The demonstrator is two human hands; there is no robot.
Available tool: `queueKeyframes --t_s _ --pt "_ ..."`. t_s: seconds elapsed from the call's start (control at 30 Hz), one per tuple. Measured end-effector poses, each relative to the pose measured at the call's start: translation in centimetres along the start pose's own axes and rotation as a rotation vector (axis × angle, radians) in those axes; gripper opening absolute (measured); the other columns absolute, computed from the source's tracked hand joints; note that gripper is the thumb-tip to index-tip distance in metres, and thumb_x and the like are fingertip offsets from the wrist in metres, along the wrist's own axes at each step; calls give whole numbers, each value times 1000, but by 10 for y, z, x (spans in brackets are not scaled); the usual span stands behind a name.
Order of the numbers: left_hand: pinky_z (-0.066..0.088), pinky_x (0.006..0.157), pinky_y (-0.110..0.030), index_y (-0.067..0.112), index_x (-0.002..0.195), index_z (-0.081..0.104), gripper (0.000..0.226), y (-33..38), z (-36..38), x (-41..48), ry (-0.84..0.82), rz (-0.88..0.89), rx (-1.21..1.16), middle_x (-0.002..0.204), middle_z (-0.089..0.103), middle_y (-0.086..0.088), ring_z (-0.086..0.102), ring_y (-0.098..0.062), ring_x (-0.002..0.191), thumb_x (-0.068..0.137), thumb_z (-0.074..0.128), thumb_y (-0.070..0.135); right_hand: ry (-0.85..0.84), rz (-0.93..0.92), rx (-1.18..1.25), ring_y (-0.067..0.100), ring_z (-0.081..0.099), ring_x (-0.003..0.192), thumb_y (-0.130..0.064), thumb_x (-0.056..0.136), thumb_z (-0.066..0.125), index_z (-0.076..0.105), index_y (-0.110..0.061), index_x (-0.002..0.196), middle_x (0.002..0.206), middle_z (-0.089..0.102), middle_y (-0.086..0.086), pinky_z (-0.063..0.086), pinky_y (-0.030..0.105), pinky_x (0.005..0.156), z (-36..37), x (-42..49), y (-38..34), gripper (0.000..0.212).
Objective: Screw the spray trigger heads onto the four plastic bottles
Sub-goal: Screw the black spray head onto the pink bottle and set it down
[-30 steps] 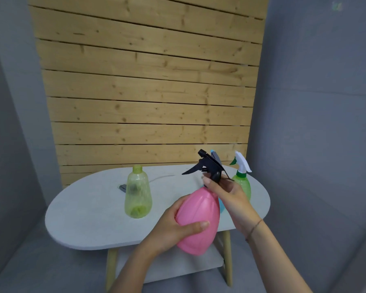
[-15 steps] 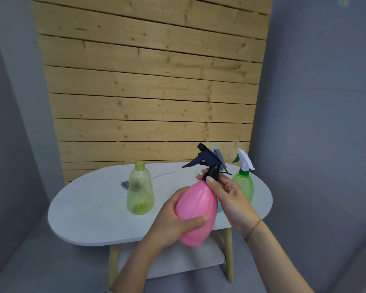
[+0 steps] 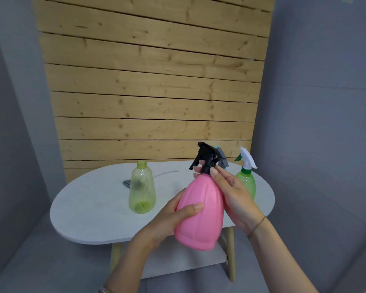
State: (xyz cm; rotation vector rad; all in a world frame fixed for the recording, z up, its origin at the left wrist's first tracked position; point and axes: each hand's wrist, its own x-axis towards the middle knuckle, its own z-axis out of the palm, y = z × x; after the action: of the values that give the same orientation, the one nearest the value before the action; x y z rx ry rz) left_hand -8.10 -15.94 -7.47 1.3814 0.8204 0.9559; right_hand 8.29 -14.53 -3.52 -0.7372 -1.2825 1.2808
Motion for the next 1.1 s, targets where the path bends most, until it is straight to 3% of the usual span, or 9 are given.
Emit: queueKeyframes --t_s 0.13,0.23,0.37,0.47,0.63,0.77,0.87,0.93,1.1 --pt "56 88 -41 32 126 56 79 -2 -2 -1 7 -6 -51 117 69 -5 66 -24 108 53 76 58 -16 43 -1 11 69 102 -34 79 63 71 -22 107 107 75 2 55 25 89 2 0 -1 32" --pt "56 76 -33 32 121 60 84 0 -4 0 39 17 -13 108 72 -1 69 -22 100 45 82 60 -5 56 57 8 69 92 -31 75 65 71 -18 105 101 76 1 56 22 83 2 -1 0 33" --pt "55 69 -25 42 108 66 59 3 -10 2 59 78 23 100 74 7 71 -14 92 51 80 49 -19 19 66 3 69 88 -29 74 64 71 -20 100 97 77 -2 54 17 76 4 0 -1 29" --pt "55 65 -21 45 105 64 57 2 -9 3 87 94 51 98 72 11 70 -8 88 50 79 49 -5 -20 30 2 69 90 -29 75 63 71 -21 99 97 77 -3 53 15 76 5 0 1 26" --pt "53 68 -14 50 113 51 68 2 -3 7 144 128 243 114 60 18 63 6 93 51 77 60 50 -72 -25 -1 67 96 -27 80 60 68 -20 105 100 77 -7 52 14 82 -2 3 5 28" --pt "51 85 -23 48 124 41 89 -2 -1 19 292 213 557 121 50 20 53 2 108 46 79 67 -7 -73 -95 3 65 108 -27 79 64 67 -18 112 112 74 -3 51 16 89 0 11 5 34" --pt "50 74 -9 50 120 43 81 -7 -8 28 279 211 514 118 54 24 51 14 103 49 81 61 -55 -78 -295 6 64 111 -20 83 68 69 -20 111 113 73 -3 49 18 91 -8 21 -1 28" --pt "48 66 -5 50 120 43 80 -14 -14 35 299 200 504 115 53 28 49 21 98 50 82 58 -2 -111 -458 6 63 111 -25 82 70 70 -25 111 114 72 -8 48 23 97 -24 26 -6 28" --pt "50 86 -29 31 135 40 89 -38 -26 64 351 95 550 126 54 10 54 -11 108 60 87 40 400 -362 -705 -2 53 111 -32 74 78 61 -33 114 116 59 -16 43 20 97 -86 32 -11 44"
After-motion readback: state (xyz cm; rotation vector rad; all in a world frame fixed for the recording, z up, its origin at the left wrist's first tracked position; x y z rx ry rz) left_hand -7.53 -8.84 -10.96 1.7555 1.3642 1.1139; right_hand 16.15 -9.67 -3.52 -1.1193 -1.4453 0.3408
